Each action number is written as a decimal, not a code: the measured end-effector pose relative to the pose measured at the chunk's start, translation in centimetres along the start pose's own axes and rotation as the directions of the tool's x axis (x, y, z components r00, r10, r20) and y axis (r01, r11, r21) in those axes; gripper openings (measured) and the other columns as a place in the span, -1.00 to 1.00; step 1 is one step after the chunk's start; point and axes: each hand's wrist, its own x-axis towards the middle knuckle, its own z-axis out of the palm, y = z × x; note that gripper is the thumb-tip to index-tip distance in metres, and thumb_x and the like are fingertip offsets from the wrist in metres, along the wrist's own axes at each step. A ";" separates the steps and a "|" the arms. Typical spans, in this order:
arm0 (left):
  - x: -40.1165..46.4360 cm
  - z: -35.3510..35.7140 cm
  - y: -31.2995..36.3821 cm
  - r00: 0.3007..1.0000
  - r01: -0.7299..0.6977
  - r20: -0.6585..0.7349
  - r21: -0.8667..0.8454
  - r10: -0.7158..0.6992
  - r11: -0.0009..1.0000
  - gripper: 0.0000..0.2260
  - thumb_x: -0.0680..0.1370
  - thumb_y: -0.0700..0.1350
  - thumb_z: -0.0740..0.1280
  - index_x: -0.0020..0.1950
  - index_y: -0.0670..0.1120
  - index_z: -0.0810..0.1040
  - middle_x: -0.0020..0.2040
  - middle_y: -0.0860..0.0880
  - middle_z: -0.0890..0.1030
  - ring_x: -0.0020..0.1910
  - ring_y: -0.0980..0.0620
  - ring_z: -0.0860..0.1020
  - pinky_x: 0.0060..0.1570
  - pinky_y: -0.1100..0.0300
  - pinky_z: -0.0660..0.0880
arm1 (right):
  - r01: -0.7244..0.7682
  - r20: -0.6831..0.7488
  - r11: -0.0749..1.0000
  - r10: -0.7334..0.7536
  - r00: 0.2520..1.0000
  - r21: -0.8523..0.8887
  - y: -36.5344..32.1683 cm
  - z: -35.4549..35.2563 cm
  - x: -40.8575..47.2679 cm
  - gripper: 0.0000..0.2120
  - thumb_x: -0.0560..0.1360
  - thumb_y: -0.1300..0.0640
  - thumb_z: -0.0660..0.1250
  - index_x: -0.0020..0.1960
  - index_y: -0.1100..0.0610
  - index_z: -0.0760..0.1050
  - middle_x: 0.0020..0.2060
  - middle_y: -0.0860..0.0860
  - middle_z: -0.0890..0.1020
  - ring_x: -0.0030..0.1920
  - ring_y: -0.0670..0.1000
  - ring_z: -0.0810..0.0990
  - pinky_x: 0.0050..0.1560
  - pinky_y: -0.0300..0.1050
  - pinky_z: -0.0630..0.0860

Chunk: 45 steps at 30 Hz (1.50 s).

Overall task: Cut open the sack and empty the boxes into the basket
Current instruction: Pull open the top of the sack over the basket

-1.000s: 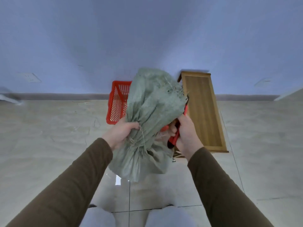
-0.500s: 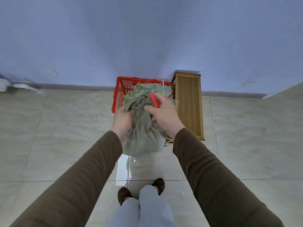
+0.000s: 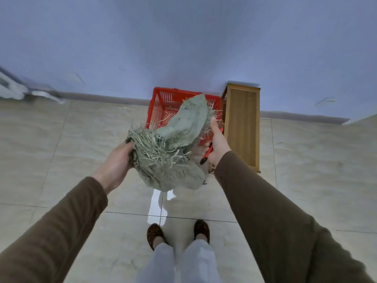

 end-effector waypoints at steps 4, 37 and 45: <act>-1.3 -1.6 -2.4 0.994 0.071 -0.082 -0.031 -0.074 0.997 -0.70 0.74 -0.18 0.10 0.02 -0.10 0.62 -0.22 0.05 0.77 -0.19 0.05 0.68 -0.28 0.25 0.61 | -0.152 0.009 0.981 0.154 0.988 -0.119 1.3 1.1 2.4 -0.81 0.58 0.06 0.47 0.13 0.07 0.55 -0.48 -0.06 0.42 -0.58 -0.13 0.31 -0.60 -0.25 0.28; -2.2 16.5 -4.5 0.891 0.401 -0.062 -0.356 -0.449 0.844 -0.84 0.60 -0.39 0.32 -0.14 -0.24 0.62 -0.38 -0.14 0.67 -0.47 -0.05 0.66 -0.35 0.05 0.66 | 0.492 0.160 0.435 -0.604 0.781 -0.754 -0.3 -9.1 -13.5 -0.60 0.46 -0.24 0.47 0.12 -0.04 0.44 -0.04 -0.08 0.57 -0.14 -0.12 0.54 -0.08 -0.14 0.57; -3.8 14.6 -7.5 0.929 0.256 -0.147 -0.409 -0.340 0.876 -0.73 0.56 -0.49 0.18 -0.13 -0.23 0.60 -0.36 -0.14 0.67 -0.51 0.04 0.67 -0.57 0.21 0.55 | 0.431 0.408 0.045 -0.250 0.878 -0.901 -0.1 -4.0 -7.0 -0.85 0.55 0.14 0.40 0.11 0.11 0.63 0.00 0.10 0.71 -0.01 0.14 0.68 0.07 0.10 0.62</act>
